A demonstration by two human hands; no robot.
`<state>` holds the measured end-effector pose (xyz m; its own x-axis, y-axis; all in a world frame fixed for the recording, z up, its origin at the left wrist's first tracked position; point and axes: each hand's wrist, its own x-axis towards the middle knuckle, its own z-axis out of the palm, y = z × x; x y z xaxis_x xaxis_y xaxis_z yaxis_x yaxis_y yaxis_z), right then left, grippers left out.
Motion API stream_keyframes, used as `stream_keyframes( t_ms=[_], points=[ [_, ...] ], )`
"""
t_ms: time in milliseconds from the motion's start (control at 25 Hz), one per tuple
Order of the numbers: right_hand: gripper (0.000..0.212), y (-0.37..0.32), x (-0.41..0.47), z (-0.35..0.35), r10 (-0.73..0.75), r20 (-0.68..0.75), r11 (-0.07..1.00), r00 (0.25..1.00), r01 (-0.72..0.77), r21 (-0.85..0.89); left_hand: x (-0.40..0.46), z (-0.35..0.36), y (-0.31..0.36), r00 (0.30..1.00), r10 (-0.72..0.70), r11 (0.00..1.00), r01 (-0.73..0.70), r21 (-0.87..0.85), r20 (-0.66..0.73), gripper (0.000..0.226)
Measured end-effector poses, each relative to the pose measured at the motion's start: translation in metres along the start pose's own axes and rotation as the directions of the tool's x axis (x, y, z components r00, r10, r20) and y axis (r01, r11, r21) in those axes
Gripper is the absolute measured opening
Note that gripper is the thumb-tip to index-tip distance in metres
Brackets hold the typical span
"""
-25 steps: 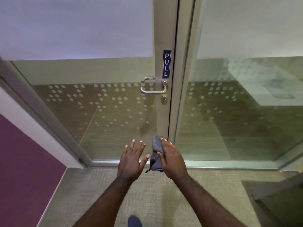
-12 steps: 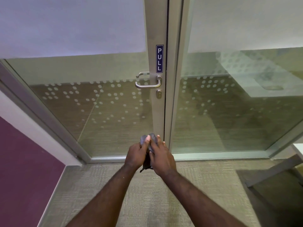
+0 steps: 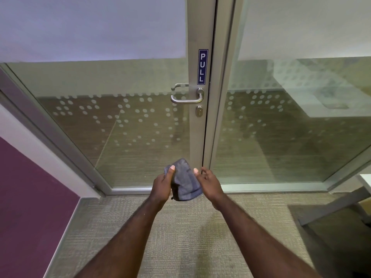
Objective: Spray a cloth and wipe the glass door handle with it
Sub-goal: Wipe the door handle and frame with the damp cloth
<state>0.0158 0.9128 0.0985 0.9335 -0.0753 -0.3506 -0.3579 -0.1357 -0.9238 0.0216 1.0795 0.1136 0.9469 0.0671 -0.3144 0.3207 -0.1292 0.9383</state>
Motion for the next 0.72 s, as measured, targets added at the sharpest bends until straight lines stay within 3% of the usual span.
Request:
stream_keyframes(
  t_ms=[80,240,400,720],
  points=[
    [0.048,-0.003,0.007,0.002,-0.014,0.065,1.0,0.998,0.012,0.024,0.001,-0.005,-0.001,1.0,-0.016,0.999,0.017,-0.043,0.026,0.051],
    [0.033,-0.009,0.007,0.012,-0.085,0.079,0.995,0.993,0.08,0.058,0.004,-0.015,-0.003,0.997,-0.059,0.991,0.065,-0.118,0.055,0.053],
    [0.011,-0.013,0.003,0.021,-0.266,-0.084,0.957,0.96,0.253,-0.14,0.007,-0.021,-0.009,0.993,-0.094,0.986,0.103,-0.133,0.076,0.055],
    [0.006,-0.011,-0.01,0.03,-0.235,0.041,0.968,0.971,0.23,0.098,0.012,-0.03,-0.012,0.981,-0.135,0.964,0.162,-0.21,0.138,0.056]
  ],
)
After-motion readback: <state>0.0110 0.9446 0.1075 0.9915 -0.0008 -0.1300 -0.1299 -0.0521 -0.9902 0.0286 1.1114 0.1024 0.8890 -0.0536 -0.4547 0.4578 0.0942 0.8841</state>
